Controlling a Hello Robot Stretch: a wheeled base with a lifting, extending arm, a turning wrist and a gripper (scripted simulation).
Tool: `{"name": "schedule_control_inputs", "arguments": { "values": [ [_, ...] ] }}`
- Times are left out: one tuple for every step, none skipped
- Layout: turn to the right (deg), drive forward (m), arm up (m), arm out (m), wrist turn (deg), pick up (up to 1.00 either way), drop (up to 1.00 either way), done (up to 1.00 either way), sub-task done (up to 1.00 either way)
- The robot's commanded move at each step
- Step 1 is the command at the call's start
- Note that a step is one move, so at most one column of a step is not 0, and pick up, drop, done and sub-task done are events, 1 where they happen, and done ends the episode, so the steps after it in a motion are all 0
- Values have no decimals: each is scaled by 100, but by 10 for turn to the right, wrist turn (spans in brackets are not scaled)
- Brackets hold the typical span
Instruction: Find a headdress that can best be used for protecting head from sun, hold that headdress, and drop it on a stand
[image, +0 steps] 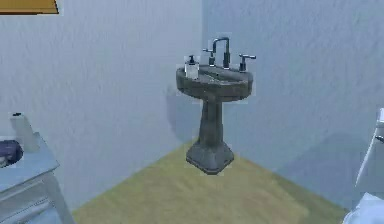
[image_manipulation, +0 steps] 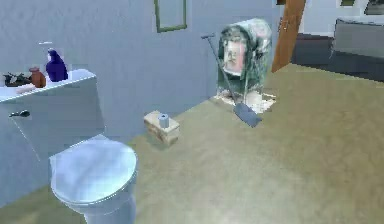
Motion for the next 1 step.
{"name": "schedule_control_inputs", "arguments": {
  "values": [
    [-420, 0, 0, 0, 0, 0, 0, 0, 0]
  ]
}}
